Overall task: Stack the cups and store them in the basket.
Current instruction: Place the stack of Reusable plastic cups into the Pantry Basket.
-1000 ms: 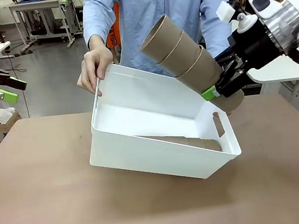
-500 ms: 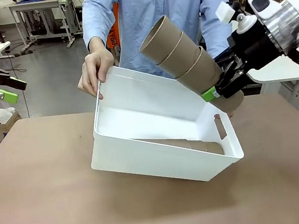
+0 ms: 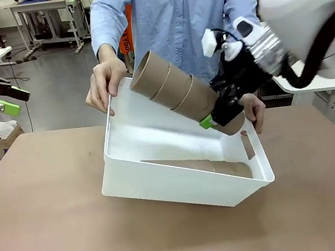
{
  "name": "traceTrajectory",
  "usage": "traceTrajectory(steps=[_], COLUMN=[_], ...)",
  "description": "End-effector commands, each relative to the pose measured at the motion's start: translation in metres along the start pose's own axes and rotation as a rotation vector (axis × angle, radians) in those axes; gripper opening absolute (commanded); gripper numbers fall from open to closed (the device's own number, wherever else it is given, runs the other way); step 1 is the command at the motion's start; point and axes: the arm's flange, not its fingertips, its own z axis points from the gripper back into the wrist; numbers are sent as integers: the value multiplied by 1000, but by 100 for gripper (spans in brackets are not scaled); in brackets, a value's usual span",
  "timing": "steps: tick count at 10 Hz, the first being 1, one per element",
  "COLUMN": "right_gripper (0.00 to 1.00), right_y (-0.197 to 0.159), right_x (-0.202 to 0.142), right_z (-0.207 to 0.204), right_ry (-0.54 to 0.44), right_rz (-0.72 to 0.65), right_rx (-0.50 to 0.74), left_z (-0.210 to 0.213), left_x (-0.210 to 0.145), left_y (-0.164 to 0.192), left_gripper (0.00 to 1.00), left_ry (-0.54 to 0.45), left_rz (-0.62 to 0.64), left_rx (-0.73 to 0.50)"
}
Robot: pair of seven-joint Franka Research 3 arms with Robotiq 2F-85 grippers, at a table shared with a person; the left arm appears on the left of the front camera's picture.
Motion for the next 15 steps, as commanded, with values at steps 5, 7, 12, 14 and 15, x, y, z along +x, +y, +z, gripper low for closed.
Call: traceTrajectory(steps=[5,7,12,14,15], right_gripper=[84,84,84,84,100], right_y=[-2,-4,-10,-9,-12], right_x=[7,2,-4,-5,-6], right_z=[-50,-66,-96,-103,-104], right_ry=[99,123,146,155,165], right_rz=[-16,-26,-18,-4,-5], right_rx=[-89,-65,-57,-42,-43], left_z=[1,1,1,1,1], left_x=[1,1,1,1,1], left_y=[0,0,0,0,0], left_gripper=[96,96,96,96,96], left_ry=[-2,-2,-2,-2,-2], left_rz=[6,6,6,6,6], left_rx=[-2,-2,-2,-2,-2])
